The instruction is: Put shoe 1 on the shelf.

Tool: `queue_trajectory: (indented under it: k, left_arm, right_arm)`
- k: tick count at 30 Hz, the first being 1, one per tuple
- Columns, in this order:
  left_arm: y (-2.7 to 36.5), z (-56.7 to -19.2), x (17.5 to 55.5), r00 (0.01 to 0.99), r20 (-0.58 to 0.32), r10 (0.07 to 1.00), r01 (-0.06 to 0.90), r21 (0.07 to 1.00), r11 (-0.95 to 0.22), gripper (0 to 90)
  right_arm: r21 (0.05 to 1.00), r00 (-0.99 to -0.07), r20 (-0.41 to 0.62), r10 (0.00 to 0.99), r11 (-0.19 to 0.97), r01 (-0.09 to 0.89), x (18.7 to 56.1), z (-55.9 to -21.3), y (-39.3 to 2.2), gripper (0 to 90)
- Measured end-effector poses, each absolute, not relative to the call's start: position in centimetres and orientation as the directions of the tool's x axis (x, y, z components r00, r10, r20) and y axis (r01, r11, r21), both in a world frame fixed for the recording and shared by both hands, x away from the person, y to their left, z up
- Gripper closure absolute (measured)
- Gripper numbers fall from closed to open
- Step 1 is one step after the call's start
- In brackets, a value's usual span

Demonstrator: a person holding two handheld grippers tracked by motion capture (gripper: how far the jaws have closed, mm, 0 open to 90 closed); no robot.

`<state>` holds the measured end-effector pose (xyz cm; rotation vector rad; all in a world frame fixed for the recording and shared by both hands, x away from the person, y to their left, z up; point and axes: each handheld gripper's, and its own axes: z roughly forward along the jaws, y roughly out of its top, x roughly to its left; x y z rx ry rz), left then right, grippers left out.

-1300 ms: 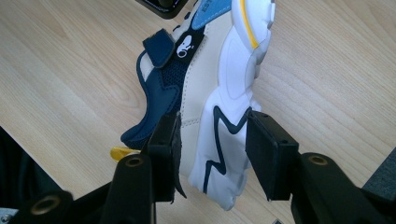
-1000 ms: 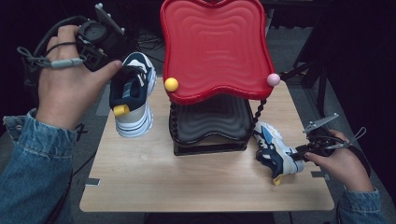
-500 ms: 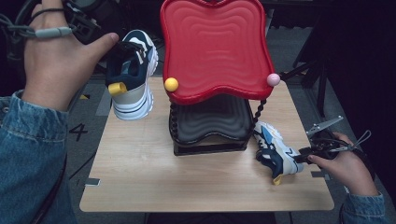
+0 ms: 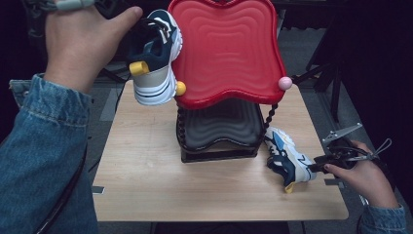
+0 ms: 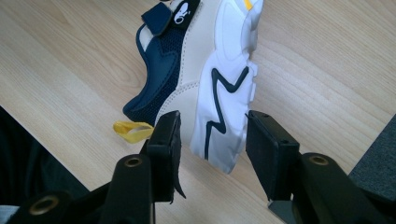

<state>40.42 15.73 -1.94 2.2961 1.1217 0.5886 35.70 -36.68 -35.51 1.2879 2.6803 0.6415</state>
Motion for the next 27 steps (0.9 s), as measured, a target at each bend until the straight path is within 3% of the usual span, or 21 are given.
queue_trajectory:
  k: [13,27]
  left_arm:
    - [11.1,-1.5,42.4,0.611,0.155,0.776,0.555,0.616,-0.560,76.5]
    - [8.0,-1.9,44.7,0.585,0.146,0.798,0.562,0.636,-0.529,76.8]
  right_arm:
    - [0.428,-0.622,0.096,0.777,0.531,0.731,34.6,-35.3,-38.0,56.6]
    - [0.446,-0.623,0.112,0.774,0.522,0.728,34.5,-35.1,-38.5,56.4]
